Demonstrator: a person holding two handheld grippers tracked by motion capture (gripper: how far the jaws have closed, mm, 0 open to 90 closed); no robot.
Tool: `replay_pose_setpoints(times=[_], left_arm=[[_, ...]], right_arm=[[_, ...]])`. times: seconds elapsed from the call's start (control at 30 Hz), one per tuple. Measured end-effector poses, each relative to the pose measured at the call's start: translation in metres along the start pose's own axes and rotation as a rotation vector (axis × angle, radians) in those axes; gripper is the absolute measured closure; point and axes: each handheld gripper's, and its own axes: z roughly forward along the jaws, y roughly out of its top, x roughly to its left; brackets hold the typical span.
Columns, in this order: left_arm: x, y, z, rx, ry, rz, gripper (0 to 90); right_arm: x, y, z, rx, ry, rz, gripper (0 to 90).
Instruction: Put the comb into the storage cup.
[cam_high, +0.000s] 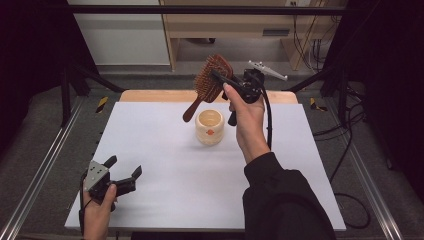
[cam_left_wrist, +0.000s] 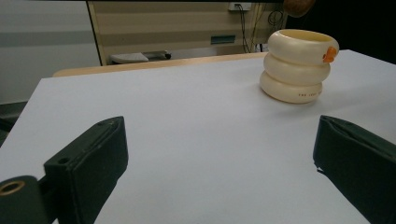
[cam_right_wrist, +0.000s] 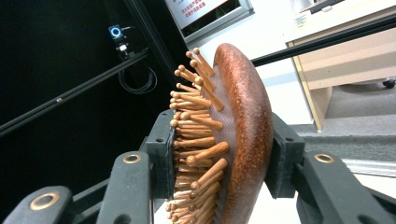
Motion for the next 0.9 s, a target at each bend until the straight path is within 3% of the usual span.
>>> replay_pose_setpoints(times=[0.9], left_arm=[[0.0,-0.001,0.001,-0.002,0.0,-0.007,2.1]], right_arm=[[-0.017,0.015,-0.017,-0.036,-0.035,0.01,53.4]])
